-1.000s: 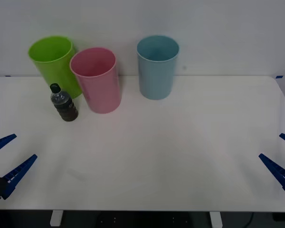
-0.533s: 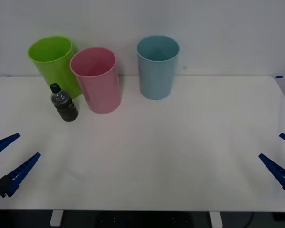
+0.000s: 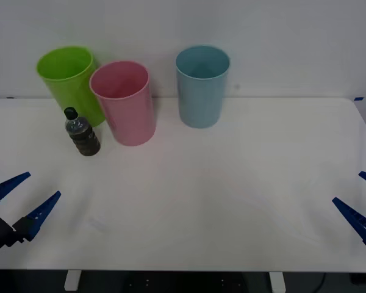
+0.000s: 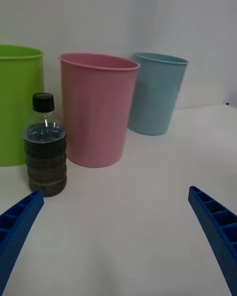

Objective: Grasp the object on the table and drop it into the matching bin: aluminum can to the light blue bin, PET bottle to the pink bin.

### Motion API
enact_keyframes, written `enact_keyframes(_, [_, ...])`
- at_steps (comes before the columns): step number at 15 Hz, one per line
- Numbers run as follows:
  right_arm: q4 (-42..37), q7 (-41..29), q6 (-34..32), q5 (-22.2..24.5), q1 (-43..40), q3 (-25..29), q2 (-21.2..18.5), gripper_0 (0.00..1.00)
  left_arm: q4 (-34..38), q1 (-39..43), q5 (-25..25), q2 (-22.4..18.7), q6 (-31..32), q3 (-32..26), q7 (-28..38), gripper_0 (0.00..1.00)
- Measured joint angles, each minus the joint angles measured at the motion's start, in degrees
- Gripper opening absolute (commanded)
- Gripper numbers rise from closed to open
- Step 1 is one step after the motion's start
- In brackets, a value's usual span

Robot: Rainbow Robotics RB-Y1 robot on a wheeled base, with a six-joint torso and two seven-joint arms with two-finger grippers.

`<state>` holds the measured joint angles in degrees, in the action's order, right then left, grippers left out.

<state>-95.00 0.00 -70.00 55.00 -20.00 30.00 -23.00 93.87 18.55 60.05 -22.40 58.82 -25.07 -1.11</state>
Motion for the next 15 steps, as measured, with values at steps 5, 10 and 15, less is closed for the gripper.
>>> enact_keyframes(5, [0.00, 0.00, 0.00, 0.00, 0.00, 0.00, 0.00, 1.00, -0.11, -0.62, 3.40, 0.01, -8.31, 3.06, -2.66, 1.00])
enact_keyframes(10, [0.00, 0.00, 0.00, 0.00, 0.00, 0.00, 0.00, 1.00, -5.29, -3.93, 3.22, 0.24, -14.86, 5.82, -9.23, 1.00])
enact_keyframes(15, [0.00, 0.00, 0.00, 0.00, 0.00, 0.00, 0.00, 1.00, -11.65, -8.75, 2.47, 1.02, -16.73, 6.34, -9.28, 1.00])
